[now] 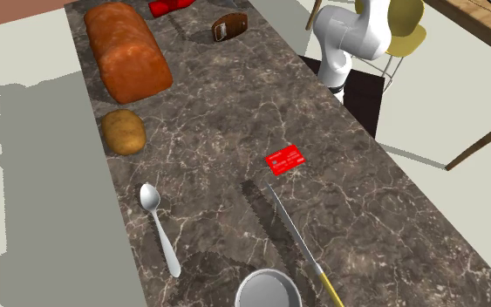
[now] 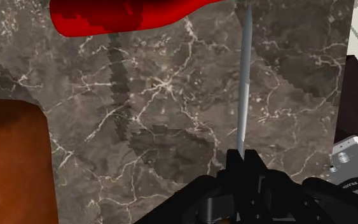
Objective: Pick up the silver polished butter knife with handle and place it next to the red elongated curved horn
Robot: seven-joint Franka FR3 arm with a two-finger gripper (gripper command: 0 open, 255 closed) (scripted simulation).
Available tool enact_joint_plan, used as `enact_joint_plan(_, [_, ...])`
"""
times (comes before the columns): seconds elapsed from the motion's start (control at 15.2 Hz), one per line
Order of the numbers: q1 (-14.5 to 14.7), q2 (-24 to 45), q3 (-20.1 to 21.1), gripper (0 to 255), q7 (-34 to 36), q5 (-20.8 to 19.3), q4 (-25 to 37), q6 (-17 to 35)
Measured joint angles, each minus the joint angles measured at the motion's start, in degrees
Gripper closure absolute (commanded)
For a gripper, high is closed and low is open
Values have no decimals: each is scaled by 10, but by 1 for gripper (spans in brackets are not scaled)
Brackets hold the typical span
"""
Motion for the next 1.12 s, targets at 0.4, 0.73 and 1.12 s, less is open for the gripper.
enact_joint_plan(0.4, [-9,-14,-17,255,-11,-15,-37,30])
enact_joint_plan(0.73, [-14,-23,-25,255,-6,-24,-77,63])
enact_joint_plan(1.12, [-18,-29,-37,255,2,-35,-127,108])
